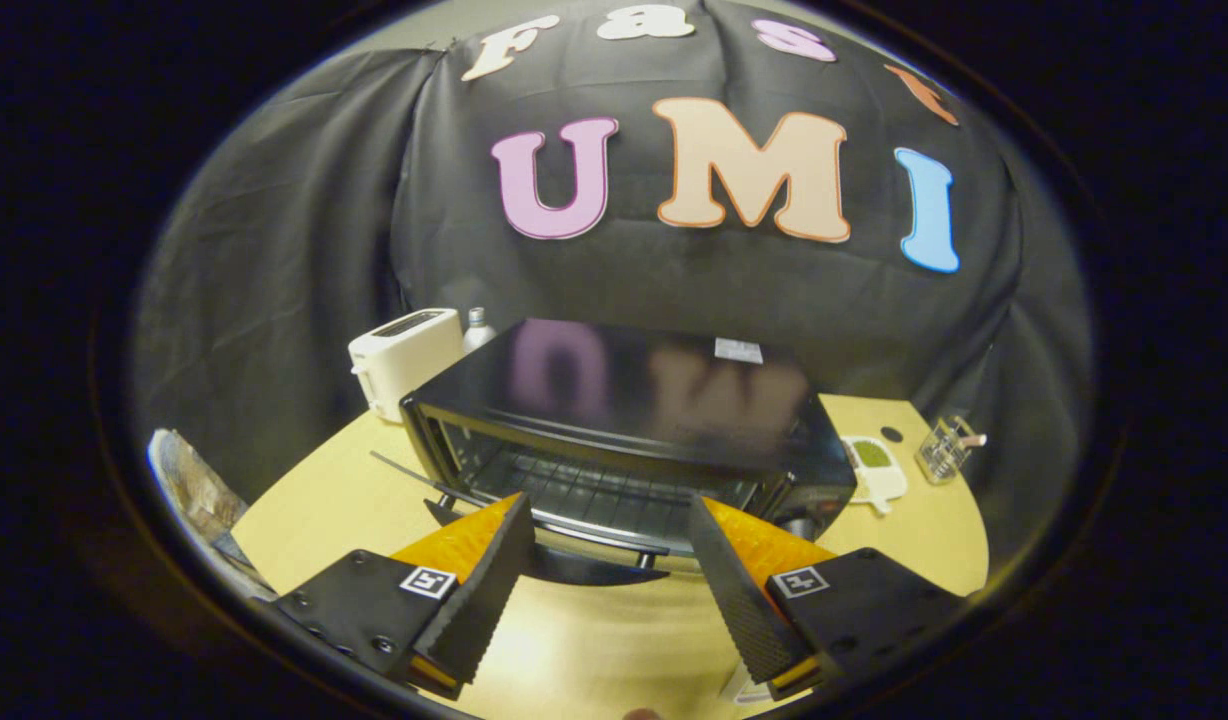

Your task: Open the toaster oven, put the food inside, and close the toaster oven door.

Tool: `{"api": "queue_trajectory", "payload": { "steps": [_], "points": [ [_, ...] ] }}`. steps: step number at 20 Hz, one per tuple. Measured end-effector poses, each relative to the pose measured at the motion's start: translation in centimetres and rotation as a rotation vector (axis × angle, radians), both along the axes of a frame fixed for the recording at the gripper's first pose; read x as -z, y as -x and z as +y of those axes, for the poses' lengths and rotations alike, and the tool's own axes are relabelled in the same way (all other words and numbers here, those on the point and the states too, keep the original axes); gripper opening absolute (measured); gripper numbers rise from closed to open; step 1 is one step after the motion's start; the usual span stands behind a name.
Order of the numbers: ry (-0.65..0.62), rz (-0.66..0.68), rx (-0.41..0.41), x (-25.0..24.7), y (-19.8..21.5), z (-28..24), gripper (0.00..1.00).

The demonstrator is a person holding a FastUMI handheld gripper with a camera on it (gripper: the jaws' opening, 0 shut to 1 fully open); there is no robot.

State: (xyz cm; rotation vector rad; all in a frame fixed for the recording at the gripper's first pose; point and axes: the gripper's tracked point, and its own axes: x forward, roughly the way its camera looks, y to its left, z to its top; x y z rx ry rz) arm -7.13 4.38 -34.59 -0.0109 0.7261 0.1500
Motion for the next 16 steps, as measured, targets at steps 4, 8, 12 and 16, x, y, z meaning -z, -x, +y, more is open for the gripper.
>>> {"api": "queue_trajectory", "payload": {
  "steps": [4, 8, 12, 16],
  "points": [
    [-0.015, 0.08, -0.031, 1.7, 3.7, 0.4, 0.99],
    [-0.018, 0.181, -0.061, 4.3, 7.7, 0.8, 0.99],
    [0.002, 0.236, -0.095, 6.6, 9.9, 1.1, 1.0],
    [0.009, 0.271, -0.114, 8.5, 11.0, 1.3, 1.0]
  ]
}}
